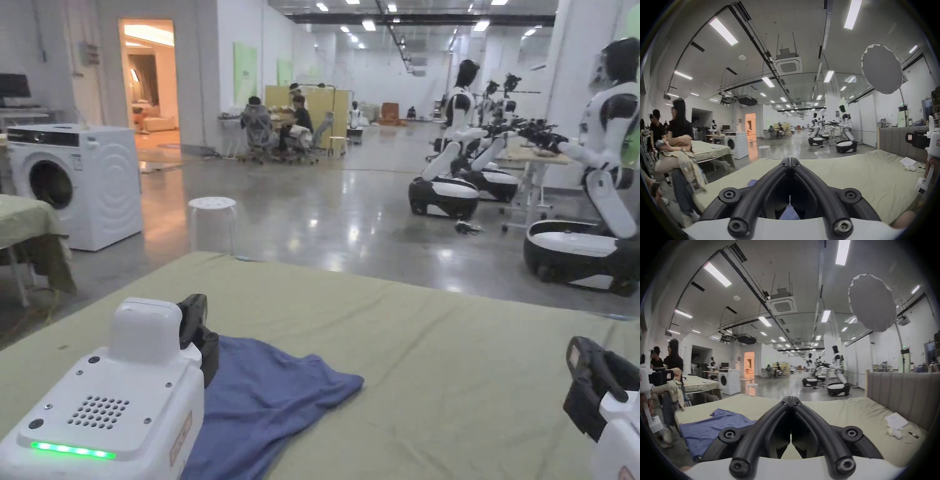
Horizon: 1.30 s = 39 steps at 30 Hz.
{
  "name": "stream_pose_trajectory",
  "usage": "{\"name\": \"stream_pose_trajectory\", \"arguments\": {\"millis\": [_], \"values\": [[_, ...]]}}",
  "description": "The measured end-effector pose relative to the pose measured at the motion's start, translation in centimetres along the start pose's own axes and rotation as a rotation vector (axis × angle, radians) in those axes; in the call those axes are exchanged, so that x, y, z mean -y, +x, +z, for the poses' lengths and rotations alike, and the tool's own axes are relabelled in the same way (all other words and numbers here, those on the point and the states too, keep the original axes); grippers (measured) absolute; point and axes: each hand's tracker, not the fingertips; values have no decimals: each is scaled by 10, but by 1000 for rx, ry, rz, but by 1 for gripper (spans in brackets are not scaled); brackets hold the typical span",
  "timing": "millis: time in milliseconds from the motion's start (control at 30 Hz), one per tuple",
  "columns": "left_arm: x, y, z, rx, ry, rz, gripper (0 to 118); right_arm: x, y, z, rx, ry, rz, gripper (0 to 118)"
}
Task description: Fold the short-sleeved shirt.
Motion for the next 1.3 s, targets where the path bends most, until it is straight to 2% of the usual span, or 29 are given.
{"name": "stream_pose_trajectory", "arguments": {"millis": [100,267,467,667,767,933,967,1000,1033,1067,1100,1300], "values": [[4,-29,27,-92,-18,-26,0,3,-32,-12,-116,-6,-26,0],[16,-67,63,-206,-76,-25,0,13,-75,-27,-254,-19,-15,0],[29,-80,52,-228,-128,-12,0,17,-87,-38,-296,-28,-24,0],[44,-57,-4,-116,-190,-22,0,18,-69,-47,-284,-39,-6,0],[57,-43,-55,-13,-304,-46,0,18,-60,-48,-271,-50,8,0],[91,-15,-158,184,-516,17,2,23,-48,-54,-259,-79,29,0],[101,-5,-181,232,-579,2,9,25,-47,-57,-256,-88,32,0],[114,7,-204,256,-638,-37,24,27,-46,-59,-254,-96,36,0],[125,15,-221,290,-685,-69,63,29,-44,-61,-253,-102,37,0],[142,26,-241,336,-734,-99,93,31,-43,-63,-252,-108,38,0],[157,35,-257,357,-747,-127,105,33,-42,-67,-248,-115,40,0],[250,73,-327,432,-982,-265,105,42,-36,-81,-229,-161,31,0]]}}
